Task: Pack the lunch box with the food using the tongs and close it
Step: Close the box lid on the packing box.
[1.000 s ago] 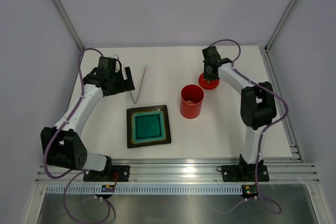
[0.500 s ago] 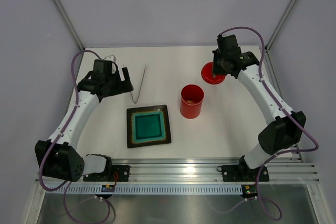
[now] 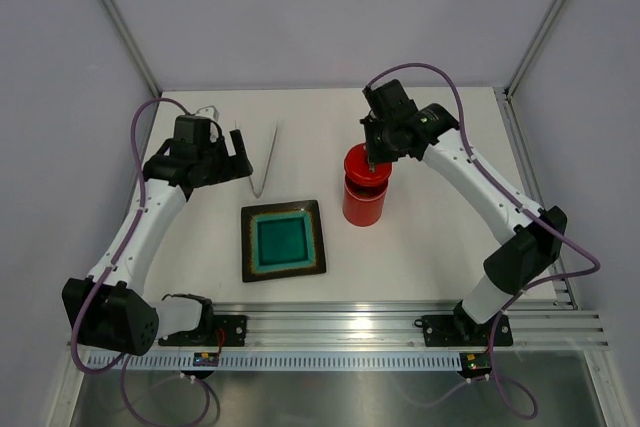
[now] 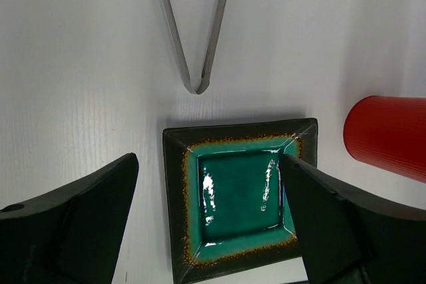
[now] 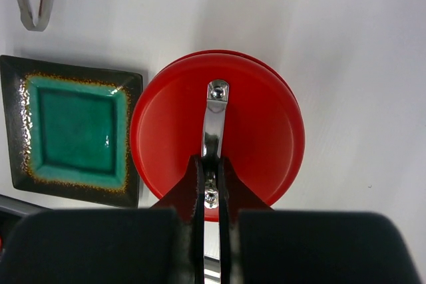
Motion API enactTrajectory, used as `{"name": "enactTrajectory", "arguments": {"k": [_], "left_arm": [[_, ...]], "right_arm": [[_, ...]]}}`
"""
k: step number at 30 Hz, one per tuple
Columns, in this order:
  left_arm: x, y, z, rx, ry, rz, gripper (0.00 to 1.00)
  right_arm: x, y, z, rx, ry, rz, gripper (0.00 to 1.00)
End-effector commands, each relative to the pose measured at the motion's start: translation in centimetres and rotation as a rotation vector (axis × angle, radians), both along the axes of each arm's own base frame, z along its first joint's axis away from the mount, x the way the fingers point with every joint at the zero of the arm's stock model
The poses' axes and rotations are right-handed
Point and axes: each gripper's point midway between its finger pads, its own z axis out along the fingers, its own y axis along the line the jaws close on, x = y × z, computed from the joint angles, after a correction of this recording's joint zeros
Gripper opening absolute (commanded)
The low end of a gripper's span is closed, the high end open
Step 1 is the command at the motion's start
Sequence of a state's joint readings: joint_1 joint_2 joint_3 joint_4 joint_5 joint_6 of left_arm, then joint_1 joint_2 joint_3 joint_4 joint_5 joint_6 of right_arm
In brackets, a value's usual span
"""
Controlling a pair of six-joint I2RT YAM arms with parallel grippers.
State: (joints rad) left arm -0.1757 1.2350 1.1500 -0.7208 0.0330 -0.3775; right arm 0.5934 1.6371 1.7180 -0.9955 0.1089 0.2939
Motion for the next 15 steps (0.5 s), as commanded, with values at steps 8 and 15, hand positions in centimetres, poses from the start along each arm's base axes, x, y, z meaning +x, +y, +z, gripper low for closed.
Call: {"name": "enactTrajectory", "arguments": {"k": [8, 15], "left_arm": [[-0.3, 0.4, 0.8, 0.014, -0.044, 0.007, 0.91], [-0.3, 0.5, 0.9, 0.019, -0.045, 0.006, 0.9]], "right_arm": [[-0.3, 0.6, -2.2, 0.002, 0.037, -0.001, 0.0], [-0.3, 1.4, -3.7, 0.009, 0.081, 0.017, 0.0]]}}
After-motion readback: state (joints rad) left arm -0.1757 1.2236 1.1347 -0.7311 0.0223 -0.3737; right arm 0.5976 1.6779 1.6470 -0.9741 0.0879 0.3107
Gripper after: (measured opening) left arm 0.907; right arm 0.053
